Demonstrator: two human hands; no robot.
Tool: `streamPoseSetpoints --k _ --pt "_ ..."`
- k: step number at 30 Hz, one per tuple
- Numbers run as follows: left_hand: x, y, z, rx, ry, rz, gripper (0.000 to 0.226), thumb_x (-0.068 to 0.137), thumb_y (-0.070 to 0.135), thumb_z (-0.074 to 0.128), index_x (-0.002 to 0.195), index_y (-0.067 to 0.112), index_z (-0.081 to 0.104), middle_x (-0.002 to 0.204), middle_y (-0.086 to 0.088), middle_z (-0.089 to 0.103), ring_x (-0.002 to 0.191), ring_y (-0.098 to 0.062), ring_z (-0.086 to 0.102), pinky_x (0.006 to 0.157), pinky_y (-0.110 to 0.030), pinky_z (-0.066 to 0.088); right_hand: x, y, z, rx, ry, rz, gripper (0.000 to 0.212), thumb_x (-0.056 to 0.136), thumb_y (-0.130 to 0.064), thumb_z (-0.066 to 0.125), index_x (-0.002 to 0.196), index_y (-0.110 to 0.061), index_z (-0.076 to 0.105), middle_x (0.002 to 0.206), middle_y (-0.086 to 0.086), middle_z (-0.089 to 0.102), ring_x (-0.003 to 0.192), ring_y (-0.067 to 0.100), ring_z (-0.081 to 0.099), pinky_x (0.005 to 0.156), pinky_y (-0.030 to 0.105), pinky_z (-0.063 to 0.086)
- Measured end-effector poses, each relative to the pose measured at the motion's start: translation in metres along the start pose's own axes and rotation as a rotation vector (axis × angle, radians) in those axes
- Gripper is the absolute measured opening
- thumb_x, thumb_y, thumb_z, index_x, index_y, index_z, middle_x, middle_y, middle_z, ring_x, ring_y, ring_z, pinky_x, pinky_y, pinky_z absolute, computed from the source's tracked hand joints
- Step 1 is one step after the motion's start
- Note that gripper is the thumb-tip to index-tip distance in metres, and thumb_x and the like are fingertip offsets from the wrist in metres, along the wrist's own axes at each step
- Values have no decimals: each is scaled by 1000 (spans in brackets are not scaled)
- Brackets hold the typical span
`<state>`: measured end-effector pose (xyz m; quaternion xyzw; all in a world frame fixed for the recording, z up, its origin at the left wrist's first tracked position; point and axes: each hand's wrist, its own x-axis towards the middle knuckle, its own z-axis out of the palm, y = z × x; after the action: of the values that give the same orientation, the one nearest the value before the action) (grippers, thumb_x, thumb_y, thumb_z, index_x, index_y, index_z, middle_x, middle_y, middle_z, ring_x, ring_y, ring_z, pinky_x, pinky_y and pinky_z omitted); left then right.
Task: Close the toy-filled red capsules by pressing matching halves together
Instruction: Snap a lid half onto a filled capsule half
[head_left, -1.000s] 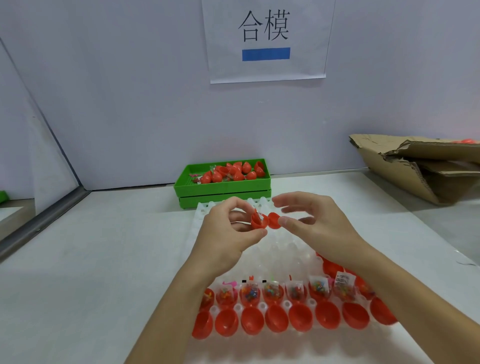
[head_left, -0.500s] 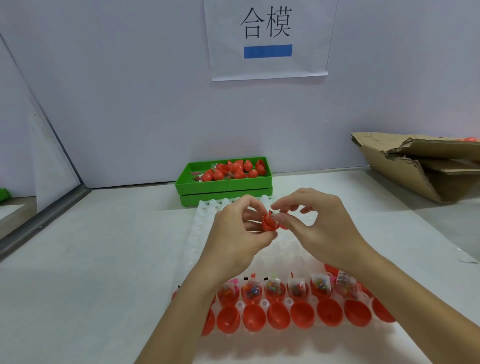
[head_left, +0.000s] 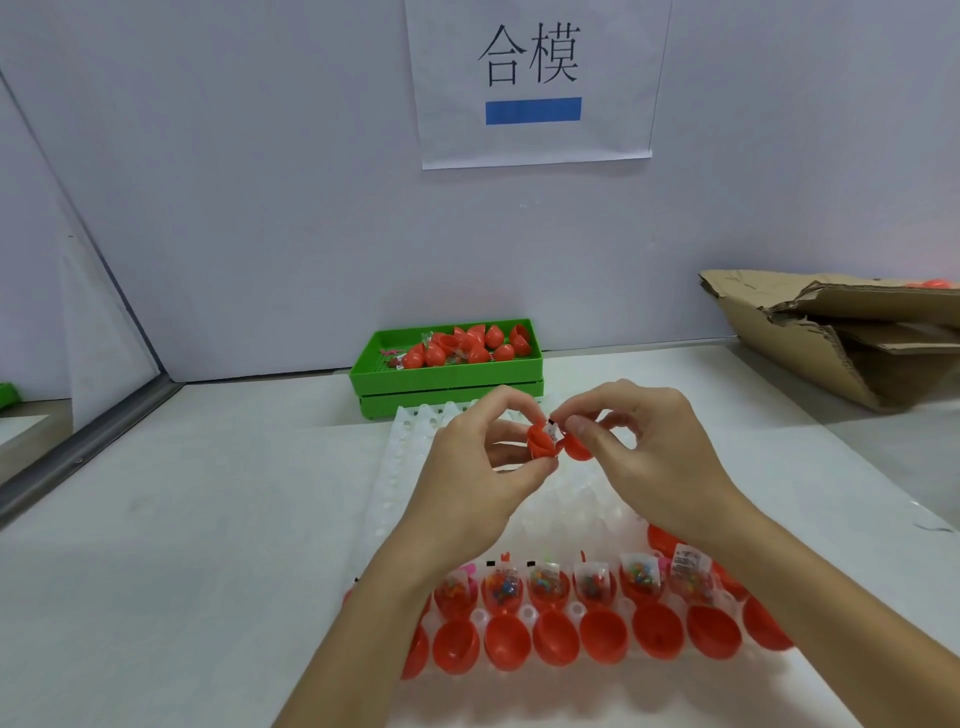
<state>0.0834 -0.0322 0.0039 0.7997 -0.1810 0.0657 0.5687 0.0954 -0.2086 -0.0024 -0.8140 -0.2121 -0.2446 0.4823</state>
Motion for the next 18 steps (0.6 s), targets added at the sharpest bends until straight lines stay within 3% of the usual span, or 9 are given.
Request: streamPoseSetpoints --k 8,13,18 --pt "0 -2 0 7 -1 4 25 86 14 77 93 25 56 92 5 75 87 -5 73 72 -15 55 -1 -1 1 -12 -3 20 19 87 -3 72 90 -21 78 83 -12 72 82 16 68 80 44 57" --pt "0 -1 0 23 -24 24 32 86 16 77 104 36 59 94 8 74 88 -3 72 74 -15 55 -2 -4 1 -52 -19 3 14 87 -8 74 86 -21 78 78 -17 69 81 10 64 74 38 55" --pt "-1 -2 0 -2 -63 31 23 87 15 76 96 27 59 92 11 74 89 -4 72 79 -18 56 -2 -4 0 -109 -8 -15 14 86 -5 74 80 -19 74 77 -12 69 79 11 59 67 31 49"
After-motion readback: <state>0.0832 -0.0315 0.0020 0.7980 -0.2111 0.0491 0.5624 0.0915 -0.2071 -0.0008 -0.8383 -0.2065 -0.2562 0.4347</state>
